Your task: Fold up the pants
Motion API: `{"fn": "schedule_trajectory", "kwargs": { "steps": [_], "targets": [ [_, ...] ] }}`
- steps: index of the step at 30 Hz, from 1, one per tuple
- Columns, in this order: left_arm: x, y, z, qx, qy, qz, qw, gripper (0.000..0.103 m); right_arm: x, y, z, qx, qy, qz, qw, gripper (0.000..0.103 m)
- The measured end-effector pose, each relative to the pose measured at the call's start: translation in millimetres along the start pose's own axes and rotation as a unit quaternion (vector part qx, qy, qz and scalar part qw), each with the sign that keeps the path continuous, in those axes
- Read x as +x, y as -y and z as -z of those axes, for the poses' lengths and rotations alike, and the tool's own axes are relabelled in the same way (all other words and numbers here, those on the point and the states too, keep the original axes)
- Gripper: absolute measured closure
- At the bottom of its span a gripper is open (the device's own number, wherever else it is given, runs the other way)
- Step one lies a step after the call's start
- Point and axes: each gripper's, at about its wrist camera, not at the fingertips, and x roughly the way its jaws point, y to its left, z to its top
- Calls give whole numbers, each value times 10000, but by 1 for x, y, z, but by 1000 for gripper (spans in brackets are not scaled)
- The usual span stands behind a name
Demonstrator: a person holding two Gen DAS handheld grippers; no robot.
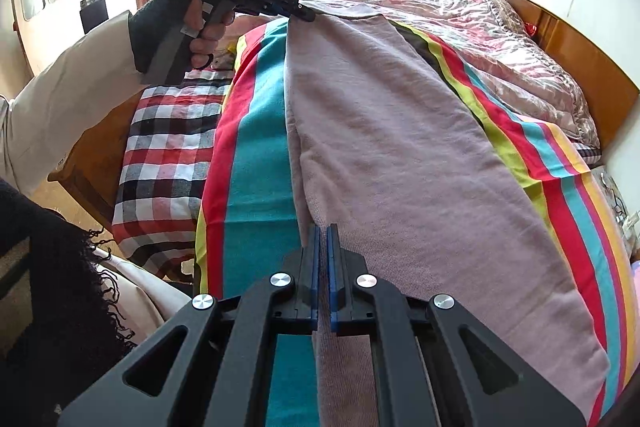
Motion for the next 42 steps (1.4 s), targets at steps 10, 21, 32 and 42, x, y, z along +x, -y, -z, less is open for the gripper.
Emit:
{"fn": "schedule_trajectory", "kwargs": {
  "steps": [10,21,32,42],
  "targets": [
    [14,-10,11,81,-90,-223,9997,60,19,2,9,274,-165,-165,9994,88],
    [1,150,34,2325,112,207,9723,7,-39,79,34,1821,428,672,9800,47],
    [100,196,55,2888,-689,-338,9543,2,-74,164,146,3113,-531,1690,9336,33],
    [28,305,130,3916,-483,636,9167,2,-143,130,227,3865,-266,2224,8947,26]
  ]
}}
